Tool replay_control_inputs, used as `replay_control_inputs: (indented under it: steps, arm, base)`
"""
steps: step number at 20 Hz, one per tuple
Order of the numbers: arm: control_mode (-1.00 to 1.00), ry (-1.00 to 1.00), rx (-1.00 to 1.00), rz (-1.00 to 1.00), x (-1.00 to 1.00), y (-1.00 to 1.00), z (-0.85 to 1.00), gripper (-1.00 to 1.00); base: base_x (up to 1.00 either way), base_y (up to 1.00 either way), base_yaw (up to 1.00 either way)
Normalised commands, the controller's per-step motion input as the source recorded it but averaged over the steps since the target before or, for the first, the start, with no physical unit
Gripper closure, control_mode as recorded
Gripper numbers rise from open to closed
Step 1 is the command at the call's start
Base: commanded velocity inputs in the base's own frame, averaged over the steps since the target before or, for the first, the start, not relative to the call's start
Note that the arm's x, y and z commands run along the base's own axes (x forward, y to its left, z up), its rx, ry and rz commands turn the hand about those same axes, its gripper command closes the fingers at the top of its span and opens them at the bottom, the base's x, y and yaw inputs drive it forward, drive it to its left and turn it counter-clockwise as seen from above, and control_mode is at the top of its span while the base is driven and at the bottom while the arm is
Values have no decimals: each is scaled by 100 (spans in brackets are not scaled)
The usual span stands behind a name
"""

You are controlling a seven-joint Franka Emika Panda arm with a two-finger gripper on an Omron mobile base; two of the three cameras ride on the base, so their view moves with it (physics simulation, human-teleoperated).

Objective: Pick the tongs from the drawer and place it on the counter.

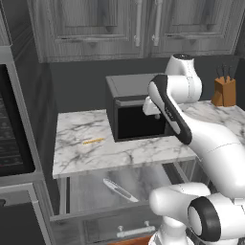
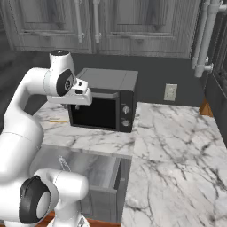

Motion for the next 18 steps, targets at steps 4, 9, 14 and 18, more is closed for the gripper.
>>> replay_control_inputs:
  steps: [4, 9, 14, 18]
  arm:
    - [100, 0, 0, 0, 0, 0, 0, -100]
    - [100, 0, 0, 0, 0, 0, 0, -100]
    - [100, 0, 0, 0, 0, 0, 0, -100]
    - [100, 0, 0, 0, 0, 0, 0, -100]
  base:
    - [-1, 0, 0]
    - [-35, 0, 0]
    - [-62, 0, 0]
    - [-49, 0, 0]
